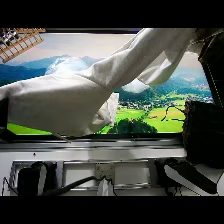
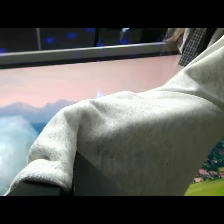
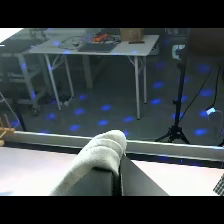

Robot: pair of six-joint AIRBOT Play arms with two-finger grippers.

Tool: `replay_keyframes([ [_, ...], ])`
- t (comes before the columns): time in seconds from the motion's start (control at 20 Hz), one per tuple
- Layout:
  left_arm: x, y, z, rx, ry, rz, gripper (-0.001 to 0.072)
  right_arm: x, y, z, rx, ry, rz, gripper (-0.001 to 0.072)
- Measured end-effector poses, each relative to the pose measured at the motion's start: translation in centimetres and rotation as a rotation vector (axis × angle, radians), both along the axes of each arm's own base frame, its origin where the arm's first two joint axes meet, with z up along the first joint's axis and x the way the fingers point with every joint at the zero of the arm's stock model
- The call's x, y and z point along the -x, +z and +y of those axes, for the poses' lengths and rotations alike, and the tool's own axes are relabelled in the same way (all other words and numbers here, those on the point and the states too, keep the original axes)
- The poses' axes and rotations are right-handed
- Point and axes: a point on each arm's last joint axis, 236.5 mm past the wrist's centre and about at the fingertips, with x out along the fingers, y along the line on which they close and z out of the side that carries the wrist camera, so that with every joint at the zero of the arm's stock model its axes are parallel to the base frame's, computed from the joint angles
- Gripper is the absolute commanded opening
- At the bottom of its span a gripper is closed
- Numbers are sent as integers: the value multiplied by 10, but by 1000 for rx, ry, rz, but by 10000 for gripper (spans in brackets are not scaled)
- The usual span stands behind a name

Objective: Fold the clothes and pants, and hang the long-sleeved shirts on hangers.

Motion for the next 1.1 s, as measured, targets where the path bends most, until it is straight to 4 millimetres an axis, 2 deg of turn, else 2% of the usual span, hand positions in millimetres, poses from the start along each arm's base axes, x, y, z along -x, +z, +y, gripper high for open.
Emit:
replay_keyframes([
  [0.15,-41,-32,16,59,51,38,29,-42,-40,3,-11,0,71,39],
  [0.25,-77,-52,31,128,103,38,29,-77,-77,7,-30,3,130,39],
  [0.35,-117,-65,48,214,164,18,29,-111,-105,12,-74,9,157,40],
  [0.45,-152,-72,61,289,214,-13,29,-139,-118,22,-119,19,148,40],
  [0.5,-166,-75,64,308,230,-22,29,-150,-117,28,-139,24,122,40],
  [0.6,-190,-76,63,303,240,-40,29,-165,-113,42,-160,38,72,40],
  [0.65,-199,-81,59,278,232,-35,29,-171,-119,50,-155,46,70,40],
  [0.7,-207,-89,55,255,223,-16,29,-176,-132,57,-145,55,93,83],
  [0.75,-213,-106,51,227,206,31,29,-181,-157,64,-135,66,162,407],
  [0.8,-216,-128,47,214,188,101,29,-183,-191,68,-139,73,266,518],
  [0.9,-210,-188,41,258,164,308,28,-172,-271,72,-142,79,544,421],
  [0.95,-201,-216,42,284,167,405,29,-159,-305,72,-119,87,671,420],
  [1.05,-181,-255,43,318,169,552,28,-120,-354,74,-49,126,902,401],
  [1.1,-172,-268,44,319,170,601,28,-100,-369,74,-19,144,986,401],
])
